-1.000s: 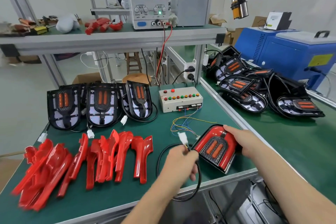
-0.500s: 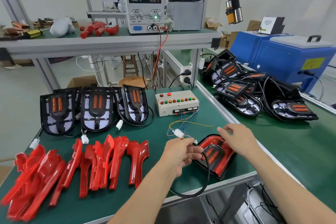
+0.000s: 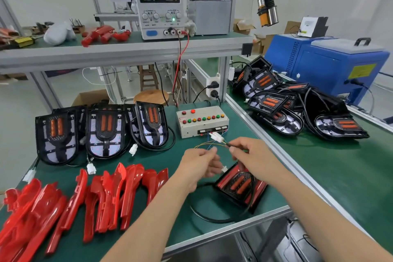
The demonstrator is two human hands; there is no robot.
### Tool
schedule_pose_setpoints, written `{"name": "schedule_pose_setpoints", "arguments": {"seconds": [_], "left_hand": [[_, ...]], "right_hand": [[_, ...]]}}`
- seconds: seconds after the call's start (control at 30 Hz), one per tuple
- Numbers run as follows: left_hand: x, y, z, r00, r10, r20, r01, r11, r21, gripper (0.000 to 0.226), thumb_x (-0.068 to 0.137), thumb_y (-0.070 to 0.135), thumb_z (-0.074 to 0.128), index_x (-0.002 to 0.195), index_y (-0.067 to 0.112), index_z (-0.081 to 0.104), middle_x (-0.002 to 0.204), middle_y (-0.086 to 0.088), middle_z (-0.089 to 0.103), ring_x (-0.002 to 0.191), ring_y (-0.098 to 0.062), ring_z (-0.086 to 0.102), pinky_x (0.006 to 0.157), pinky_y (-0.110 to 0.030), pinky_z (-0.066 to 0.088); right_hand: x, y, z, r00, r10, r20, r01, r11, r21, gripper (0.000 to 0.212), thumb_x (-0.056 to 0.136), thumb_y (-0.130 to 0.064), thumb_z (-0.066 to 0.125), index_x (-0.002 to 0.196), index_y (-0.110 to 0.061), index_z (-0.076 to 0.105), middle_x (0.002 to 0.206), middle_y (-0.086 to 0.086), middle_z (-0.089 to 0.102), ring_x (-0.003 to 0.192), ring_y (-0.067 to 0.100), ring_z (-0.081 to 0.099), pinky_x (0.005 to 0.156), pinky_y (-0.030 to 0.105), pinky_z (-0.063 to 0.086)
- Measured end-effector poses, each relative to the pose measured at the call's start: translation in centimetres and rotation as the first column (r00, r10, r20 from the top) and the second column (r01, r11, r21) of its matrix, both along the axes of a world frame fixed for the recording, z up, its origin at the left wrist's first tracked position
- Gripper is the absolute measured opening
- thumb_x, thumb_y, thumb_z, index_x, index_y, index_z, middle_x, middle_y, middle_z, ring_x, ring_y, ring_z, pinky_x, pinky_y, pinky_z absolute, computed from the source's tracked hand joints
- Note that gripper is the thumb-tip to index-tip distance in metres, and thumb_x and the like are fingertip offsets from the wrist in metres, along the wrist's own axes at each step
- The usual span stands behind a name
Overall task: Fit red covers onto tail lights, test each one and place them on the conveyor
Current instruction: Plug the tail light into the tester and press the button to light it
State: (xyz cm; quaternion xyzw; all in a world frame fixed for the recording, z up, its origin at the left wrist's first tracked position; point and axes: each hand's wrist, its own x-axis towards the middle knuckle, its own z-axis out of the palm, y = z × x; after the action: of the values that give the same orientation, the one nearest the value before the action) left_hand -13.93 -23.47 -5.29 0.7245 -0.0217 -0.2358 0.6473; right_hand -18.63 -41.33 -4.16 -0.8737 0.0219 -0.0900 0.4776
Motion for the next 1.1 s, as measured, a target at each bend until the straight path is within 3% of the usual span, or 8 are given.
{"name": "schedule_pose_setpoints", "arguments": {"seconds": [0.07,0.17,0.3,0.43,0.57,0.7,0.87,1.1], "left_hand": [[0.6,-0.3,-1.0,0.983,-0.045,0.176,-0.011,0.952,0.306,0.030,0.101,0.029,0.061,0.083,0.008,0.073,0.075,-0.009,0.076,0.051,-0.011,0.066,0.055,-0.021,0.051],[1.1,-1.7,-1.8,0.967,-0.150,0.206,0.011,0.833,0.553,0.045,0.097,0.045,0.061,0.078,0.007,0.075,0.059,-0.007,0.071,0.055,-0.012,0.067,0.069,-0.025,0.056],[2.0,-3.5,-2.7,0.987,-0.064,0.149,-0.039,0.796,0.604,0.056,0.085,0.059,0.068,0.100,0.005,0.070,0.089,-0.010,0.075,0.086,-0.025,0.074,0.086,-0.039,0.059],[1.9,-5.1,-2.9,0.991,0.043,0.123,-0.105,0.823,0.558,0.039,0.076,0.046,0.079,0.084,0.011,0.064,0.083,-0.003,0.071,0.080,-0.026,0.072,0.071,-0.031,0.056],[1.9,-5.8,-3.5,0.983,0.164,0.086,-0.185,0.883,0.431,0.023,0.075,0.016,0.072,0.060,0.015,0.055,0.067,-0.008,0.061,0.080,-0.033,0.068,0.063,-0.028,0.045],[2.8,-4.9,-3.3,0.957,0.289,-0.030,-0.288,0.957,0.026,0.026,0.089,0.013,0.074,0.067,0.014,0.062,0.063,-0.008,0.055,0.057,-0.021,0.049,0.048,-0.021,0.040],[3.9,-3.6,-0.8,0.949,0.227,-0.218,-0.285,0.915,-0.287,0.020,0.099,0.019,0.067,0.080,0.012,0.063,0.063,-0.001,0.063,0.055,-0.013,0.060,0.046,-0.021,0.049],[3.9,-3.2,-0.7,0.951,0.132,-0.279,-0.246,0.869,-0.429,0.019,0.099,0.015,0.066,0.081,0.009,0.065,0.066,-0.004,0.064,0.057,-0.013,0.060,0.056,-0.024,0.054]], "right_hand": [[-0.1,-0.6,-0.4,0.998,-0.013,-0.068,0.024,0.987,0.160,0.013,0.100,-0.011,0.057,0.102,-0.018,0.069,0.066,-0.006,0.068,0.049,0.015,0.055,0.052,0.028,0.045],[-0.2,-1.1,-0.8,0.991,0.021,-0.130,0.005,0.981,0.192,0.013,0.103,-0.020,0.055,0.109,-0.023,0.066,0.063,-0.003,0.064,0.050,0.019,0.053,0.054,0.033,0.044],[0.0,-1.3,-1.2,0.995,-0.010,-0.103,0.023,0.992,0.127,0.019,0.101,-0.039,0.056,0.093,-0.032,0.072,0.052,-0.009,0.050,0.044,0.012,0.041,0.042,0.022,0.036],[0.7,-1.2,-1.1,0.991,-0.039,-0.126,0.039,0.999,0.004,0.024,0.101,-0.031,0.054,0.087,-0.020,0.070,0.056,-0.002,0.063,0.044,0.015,0.054,0.048,0.025,0.043],[1.2,-0.9,-1.2,0.987,-0.078,-0.143,0.074,0.997,-0.032,0.023,0.102,-0.024,0.053,0.088,-0.016,0.069,0.074,0.008,0.071,0.051,0.011,0.054,0.059,0.032,0.045],[1.0,-0.8,-0.9,0.988,-0.139,-0.070,0.126,0.978,-0.164,0.026,0.101,-0.041,0.055,0.086,-0.025,0.068,0.062,-0.009,0.056,0.052,0.001,0.046,0.056,0.022,0.037],[1.2,0.1,-0.8,0.988,-0.138,-0.075,0.118,0.967,-0.228,0.028,0.101,-0.040,0.054,0.084,-0.023,0.069,0.053,-0.008,0.046,0.043,0.003,0.040,0.045,0.019,0.030],[1.4,1.0,-0.4,0.990,-0.133,-0.052,0.121,0.974,-0.193,0.026,0.102,-0.040,0.052,0.086,-0.027,0.070,0.048,-0.011,0.047,0.042,0.002,0.042,0.044,0.017,0.032]]}}
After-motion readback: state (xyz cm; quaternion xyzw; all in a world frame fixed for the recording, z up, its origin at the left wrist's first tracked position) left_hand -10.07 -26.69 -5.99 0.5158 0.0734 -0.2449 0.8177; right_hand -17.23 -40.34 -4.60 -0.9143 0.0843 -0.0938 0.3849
